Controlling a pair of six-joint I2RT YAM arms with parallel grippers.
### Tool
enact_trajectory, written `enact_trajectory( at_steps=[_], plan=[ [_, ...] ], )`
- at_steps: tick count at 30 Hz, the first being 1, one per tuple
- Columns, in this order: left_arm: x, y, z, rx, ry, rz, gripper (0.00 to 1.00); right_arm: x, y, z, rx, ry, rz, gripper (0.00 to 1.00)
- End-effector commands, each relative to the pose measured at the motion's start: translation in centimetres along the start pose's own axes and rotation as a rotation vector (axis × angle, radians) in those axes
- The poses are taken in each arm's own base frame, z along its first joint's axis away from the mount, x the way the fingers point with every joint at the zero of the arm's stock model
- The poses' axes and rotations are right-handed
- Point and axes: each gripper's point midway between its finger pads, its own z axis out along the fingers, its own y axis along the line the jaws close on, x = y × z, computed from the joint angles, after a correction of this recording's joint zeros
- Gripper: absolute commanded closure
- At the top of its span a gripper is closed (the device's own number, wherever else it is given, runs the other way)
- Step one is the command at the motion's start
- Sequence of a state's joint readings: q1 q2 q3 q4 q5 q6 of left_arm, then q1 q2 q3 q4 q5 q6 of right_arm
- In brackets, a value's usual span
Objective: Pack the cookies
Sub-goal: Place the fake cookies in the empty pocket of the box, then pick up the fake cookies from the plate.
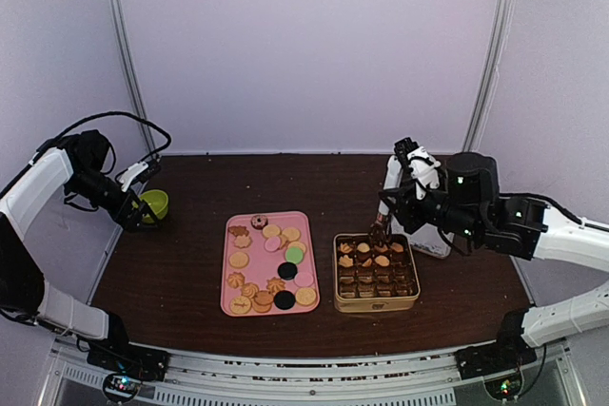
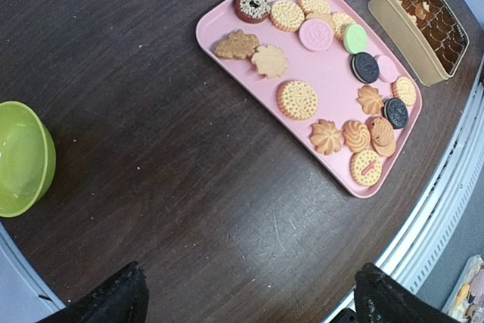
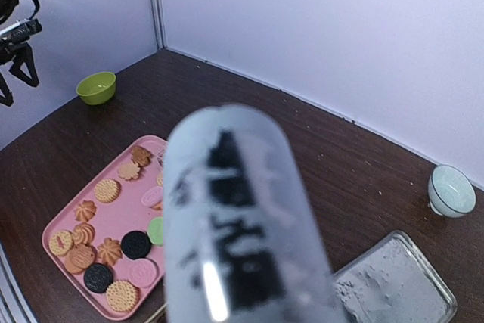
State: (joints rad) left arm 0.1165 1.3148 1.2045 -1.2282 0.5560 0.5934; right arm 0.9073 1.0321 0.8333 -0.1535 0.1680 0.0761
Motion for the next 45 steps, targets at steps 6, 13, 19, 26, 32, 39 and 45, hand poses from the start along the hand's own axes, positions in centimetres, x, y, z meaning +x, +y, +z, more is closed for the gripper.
enact_trajectory(
  at_steps=[6,13,19,26,32,39,45],
  plan=[
    [0.3,2.9,-0.7,-0.157,0.042,-0.033,0.02,-6.8,10.1,3.5,-0.245,-0.135,0.014,0.70],
    [1.1,4.2,-1.9,-0.302,0.037,-0.049,0.02,-6.5,19.3,8.0,-0.429,-0.107,0.008,0.71],
    [1.8,6.0,-2.9,-0.451,0.035,-0.080,0.02,-4.3,24.5,9.6,-0.528,-0.052,-0.021,0.70],
    [1.0,4.7,-1.3,-0.322,-0.004,-0.102,0.02,-1.5,25.7,10.3,-0.540,-0.002,-0.029,0.68],
    [0.3,4.0,-1.7,-0.313,-0.051,-0.070,0.02,0.4,25.3,11.1,-0.504,0.024,-0.050,0.68],
    [0.7,3.2,-1.6,-0.297,-0.060,-0.040,0.02,1.7,25.2,11.8,-0.488,0.045,-0.072,0.63],
    [0.6,3.0,-1.4,-0.282,-0.065,-0.035,0.02,3.0,24.9,12.1,-0.470,0.067,-0.084,0.63]
  ],
)
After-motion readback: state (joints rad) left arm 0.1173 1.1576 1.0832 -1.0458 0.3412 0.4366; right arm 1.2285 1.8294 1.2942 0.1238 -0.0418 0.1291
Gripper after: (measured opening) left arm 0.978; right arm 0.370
